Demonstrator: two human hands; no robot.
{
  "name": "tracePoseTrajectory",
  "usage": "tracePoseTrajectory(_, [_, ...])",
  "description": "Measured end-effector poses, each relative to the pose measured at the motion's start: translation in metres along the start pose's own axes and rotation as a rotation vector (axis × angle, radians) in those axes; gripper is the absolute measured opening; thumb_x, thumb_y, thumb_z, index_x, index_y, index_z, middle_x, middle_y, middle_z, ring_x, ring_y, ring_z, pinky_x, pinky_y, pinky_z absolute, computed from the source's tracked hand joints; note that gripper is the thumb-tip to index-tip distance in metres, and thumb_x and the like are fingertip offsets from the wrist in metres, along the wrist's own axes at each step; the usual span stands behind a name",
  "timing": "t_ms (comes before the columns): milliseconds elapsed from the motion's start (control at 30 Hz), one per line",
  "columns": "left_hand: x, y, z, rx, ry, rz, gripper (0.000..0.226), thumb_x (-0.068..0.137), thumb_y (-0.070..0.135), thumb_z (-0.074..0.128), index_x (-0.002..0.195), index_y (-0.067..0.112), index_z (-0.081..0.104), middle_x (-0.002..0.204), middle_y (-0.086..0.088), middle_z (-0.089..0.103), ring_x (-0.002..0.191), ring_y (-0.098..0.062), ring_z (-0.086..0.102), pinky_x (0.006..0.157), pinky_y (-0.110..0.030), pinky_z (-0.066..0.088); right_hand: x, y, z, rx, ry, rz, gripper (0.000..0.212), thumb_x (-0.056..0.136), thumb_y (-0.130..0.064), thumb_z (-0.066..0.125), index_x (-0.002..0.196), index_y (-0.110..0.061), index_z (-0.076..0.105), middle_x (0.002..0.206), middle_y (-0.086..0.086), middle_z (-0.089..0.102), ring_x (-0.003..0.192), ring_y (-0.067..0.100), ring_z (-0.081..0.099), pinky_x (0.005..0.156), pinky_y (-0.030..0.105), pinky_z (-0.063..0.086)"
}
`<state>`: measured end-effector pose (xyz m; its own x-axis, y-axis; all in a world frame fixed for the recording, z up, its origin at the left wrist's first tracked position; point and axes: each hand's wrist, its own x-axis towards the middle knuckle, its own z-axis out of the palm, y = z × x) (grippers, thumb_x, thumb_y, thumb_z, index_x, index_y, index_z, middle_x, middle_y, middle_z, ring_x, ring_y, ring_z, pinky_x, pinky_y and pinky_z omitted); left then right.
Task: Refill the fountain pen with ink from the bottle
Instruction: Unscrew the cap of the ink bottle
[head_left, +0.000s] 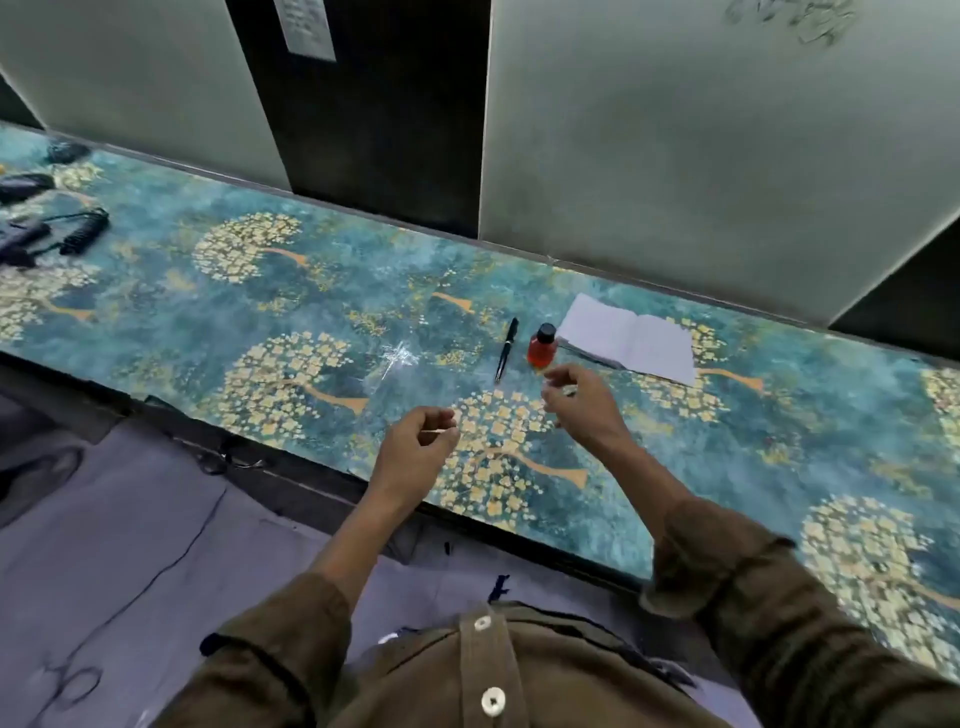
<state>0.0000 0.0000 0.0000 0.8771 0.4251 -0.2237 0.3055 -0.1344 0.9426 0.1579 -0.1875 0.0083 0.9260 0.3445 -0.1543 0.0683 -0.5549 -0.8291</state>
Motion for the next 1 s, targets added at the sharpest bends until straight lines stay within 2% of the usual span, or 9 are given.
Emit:
tracePoseTrajectory(100, [0.006, 0.002, 0.01, -0.012, 0.036, -0.039, 0.014, 0.095, 0.025, 0.066, 0.104, 0.034, 0.062, 0.11, 0.004, 0.07, 0.104, -0.017, 0.066, 0.087, -0.046, 0.058, 0.055, -0.01, -0.011, -0.198, 0.075, -0.052, 0.036, 0.086, -0.014, 0.066, 0.121, -0.006, 0.063, 0.118, 0.014, 0.061, 0.099, 0.024, 0.059, 0.085, 0.03, 0.045])
tracePoseTrajectory(233, [0.013, 0.006, 0.016, -0.029, 0.072, -0.103, 0.014, 0.095, 0.024, 0.066, 0.105, 0.033, 0.064, 0.11, 0.005, 0.071, 0.103, -0.016, 0.066, 0.089, -0.047, 0.057, 0.115, -0.012, -0.008, -0.305, 0.003, -0.011, 0.053, 0.087, -0.019, 0.067, 0.137, -0.01, 0.052, 0.135, 0.017, 0.053, 0.121, 0.031, 0.055, 0.098, 0.036, 0.044])
tracePoseTrajectory(400, [0.036, 0.012, 0.016, 0.036, 0.033, -0.123, 0.012, 0.095, 0.024, 0.065, 0.106, 0.029, 0.065, 0.108, 0.006, 0.07, 0.101, -0.015, 0.066, 0.09, -0.047, 0.058, 0.143, -0.002, 0.007, -0.397, -0.059, -0.043, 0.035, 0.089, -0.017, 0.066, 0.122, -0.003, 0.064, 0.122, 0.018, 0.065, 0.112, 0.035, 0.061, 0.095, 0.039, 0.047])
tracePoseTrajectory(500, [0.058, 0.012, 0.019, 0.101, -0.05, -0.147, 0.014, 0.095, 0.025, 0.065, 0.109, 0.025, 0.065, 0.108, 0.006, 0.069, 0.1, -0.015, 0.066, 0.088, -0.046, 0.058, 0.124, -0.005, 0.003, -0.343, -0.021, -0.033, 0.028, 0.088, -0.015, 0.068, 0.112, -0.002, 0.068, 0.112, 0.017, 0.068, 0.104, 0.032, 0.062, 0.09, 0.037, 0.047])
tracePoseTrajectory(600, [0.073, 0.008, 0.03, 0.166, -0.187, -0.139, 0.018, 0.094, 0.023, 0.067, 0.111, 0.025, 0.064, 0.11, 0.006, 0.068, 0.098, -0.016, 0.066, 0.079, -0.033, 0.059, 0.068, -0.003, 0.006, -0.279, -0.023, -0.02, 0.019, 0.085, -0.013, 0.073, 0.101, -0.002, 0.071, 0.098, 0.012, 0.071, 0.089, 0.023, 0.063, 0.08, 0.031, 0.047])
tracePoseTrajectory(700, [0.083, 0.008, 0.043, 0.248, -0.36, -0.136, 0.032, 0.089, 0.021, 0.071, 0.119, 0.024, 0.059, 0.116, 0.007, 0.063, 0.097, -0.01, 0.065, 0.071, -0.026, 0.056, 0.01, 0.011, 0.015, -0.264, -0.043, 0.056, 0.025, 0.086, -0.019, 0.074, 0.107, -0.008, 0.069, 0.105, 0.01, 0.068, 0.094, 0.023, 0.061, 0.081, 0.031, 0.047])
tracePoseTrajectory(767, [0.092, 0.002, 0.053, 0.358, -0.481, -0.065, 0.047, 0.085, 0.023, 0.076, 0.127, 0.024, 0.055, 0.123, 0.006, 0.058, 0.099, -0.011, 0.064, 0.073, -0.032, 0.058, -0.015, 0.023, 0.02, -0.253, -0.014, 0.107, 0.027, 0.087, -0.021, 0.073, 0.112, -0.013, 0.067, 0.108, 0.007, 0.065, 0.099, 0.023, 0.06, 0.081, 0.027, 0.044])
tracePoseTrajectory(867, [0.1, 0.004, 0.07, 0.449, -0.591, 0.044, 0.069, 0.079, 0.029, 0.08, 0.139, 0.023, 0.046, 0.131, 0.005, 0.049, 0.102, -0.013, 0.06, 0.078, -0.029, 0.053, -0.026, 0.026, 0.026, -0.243, 0.007, 0.136, 0.034, 0.088, -0.023, 0.073, 0.119, -0.013, 0.064, 0.113, 0.006, 0.063, 0.102, 0.022, 0.058, 0.082, 0.02, 0.036])
tracePoseTrajectory(1000, [0.111, 0.003, 0.09, 0.521, -0.663, 0.189, 0.059, 0.076, 0.024, 0.075, 0.131, 0.026, 0.056, 0.125, 0.001, 0.058, 0.101, -0.012, 0.057, 0.086, -0.031, 0.05, -0.025, 0.02, 0.031, -0.177, 0.131, 0.188, 0.038, 0.085, -0.024, 0.076, 0.119, -0.012, 0.064, 0.112, 0.004, 0.062, 0.092, 0.016, 0.057, 0.079, 0.014, 0.037])
